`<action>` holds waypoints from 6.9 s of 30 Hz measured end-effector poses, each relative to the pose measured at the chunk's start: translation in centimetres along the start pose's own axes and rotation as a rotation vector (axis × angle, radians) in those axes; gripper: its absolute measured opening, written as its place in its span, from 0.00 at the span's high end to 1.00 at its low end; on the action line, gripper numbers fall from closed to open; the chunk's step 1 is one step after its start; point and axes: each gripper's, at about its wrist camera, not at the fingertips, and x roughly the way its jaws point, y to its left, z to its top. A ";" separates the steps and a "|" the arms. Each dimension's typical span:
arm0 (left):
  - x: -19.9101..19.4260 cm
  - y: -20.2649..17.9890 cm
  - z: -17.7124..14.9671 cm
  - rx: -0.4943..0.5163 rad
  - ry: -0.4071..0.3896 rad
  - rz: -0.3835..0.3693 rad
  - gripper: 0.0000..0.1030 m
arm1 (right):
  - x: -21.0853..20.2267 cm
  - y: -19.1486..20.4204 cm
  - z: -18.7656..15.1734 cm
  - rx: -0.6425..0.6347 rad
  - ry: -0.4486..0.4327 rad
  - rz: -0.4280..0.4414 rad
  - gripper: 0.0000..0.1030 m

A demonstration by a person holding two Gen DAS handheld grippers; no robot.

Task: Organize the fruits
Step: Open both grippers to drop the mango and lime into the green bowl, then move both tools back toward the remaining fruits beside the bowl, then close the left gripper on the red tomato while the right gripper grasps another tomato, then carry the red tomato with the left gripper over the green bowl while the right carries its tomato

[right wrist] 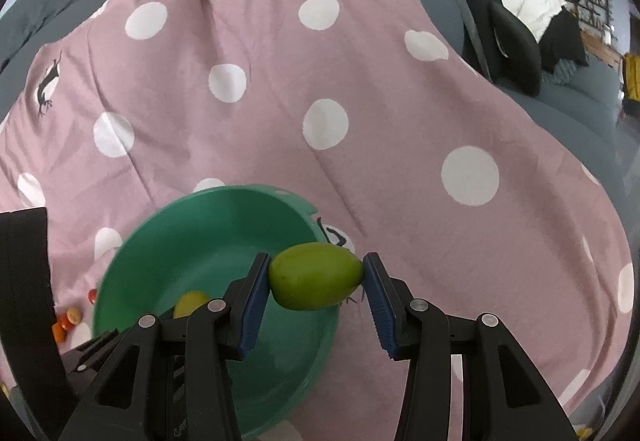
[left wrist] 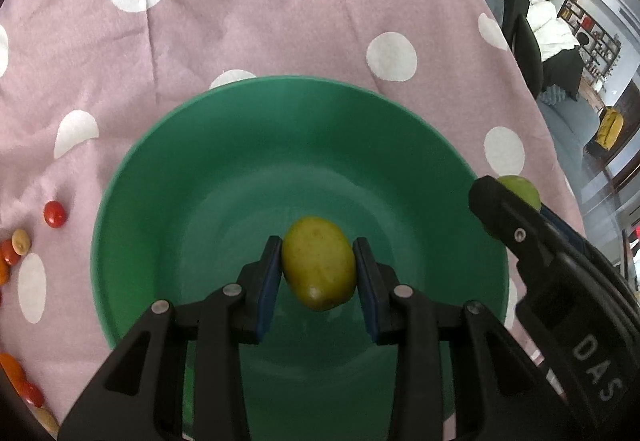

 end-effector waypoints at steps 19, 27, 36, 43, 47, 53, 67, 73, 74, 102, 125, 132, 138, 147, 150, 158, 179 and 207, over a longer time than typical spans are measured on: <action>-0.7 -0.1 0.1 0.001 0.010 0.054 0.63 | 0.8 0.5 -0.3 0.006 0.017 0.072 0.53; -5.3 1.7 -0.2 -0.044 -0.059 0.082 0.45 | -0.3 0.5 0.1 -0.005 -0.021 0.081 0.36; -13.9 8.8 -4.3 -0.215 -0.169 0.262 0.33 | -1.8 1.8 0.2 -0.028 -0.054 0.115 0.35; -18.7 15.7 -10.7 -0.434 -0.198 0.400 0.33 | -3.1 6.5 -0.3 -0.123 -0.067 0.207 0.35; -19.8 19.9 -12.8 -0.592 -0.212 0.423 0.33 | -3.3 10.8 -1.6 -0.254 -0.057 0.251 0.35; -21.0 23.8 -14.8 -0.746 -0.218 0.459 0.33 | -3.2 15.4 -3.8 -0.391 -0.004 0.317 0.35; -19.0 24.1 -14.6 -0.721 -0.157 0.375 0.36 | -2.2 18.6 -6.0 -0.402 0.118 0.456 0.35; -17.2 23.4 -14.3 -0.700 -0.099 0.372 0.40 | -1.8 18.8 -6.2 -0.392 0.145 0.477 0.35; -17.0 23.3 -14.4 -0.697 -0.095 0.369 0.43 | -1.6 18.7 -6.2 -0.389 0.151 0.477 0.35; -11.8 24.1 -14.0 -0.713 0.062 0.306 0.56 | 1.5 20.7 -6.1 -0.413 0.225 0.460 0.37; -10.4 25.9 -12.9 -0.710 0.022 0.307 0.71 | 12.6 29.4 -6.2 -0.502 0.310 0.342 0.62; -10.7 25.5 -12.7 -0.698 0.000 0.313 0.71 | 12.0 28.8 -6.3 -0.514 0.293 0.328 0.72; -11.8 24.4 -12.4 -0.646 -0.042 0.293 0.71 | 7.4 27.0 -4.7 -0.488 0.246 0.369 0.72; -14.1 23.6 -12.3 -0.625 -0.114 0.306 0.71 | 0.0 21.6 -7.6 -0.486 0.191 0.395 0.72; -14.7 23.3 -12.4 -0.622 -0.131 0.303 0.71 | -0.8 20.0 -8.8 -0.467 0.207 0.414 0.72; -15.6 22.2 -12.0 -0.599 -0.173 0.321 0.71 | -0.4 20.3 -9.5 -0.452 0.216 0.438 0.72; -17.5 17.6 -9.9 -0.481 -0.264 0.301 0.71 | -2.8 17.7 -7.0 -0.358 0.147 0.515 0.72; -16.4 12.1 -3.9 -0.279 -0.260 0.270 0.70 | -1.9 13.3 -4.0 -0.221 0.098 0.453 0.72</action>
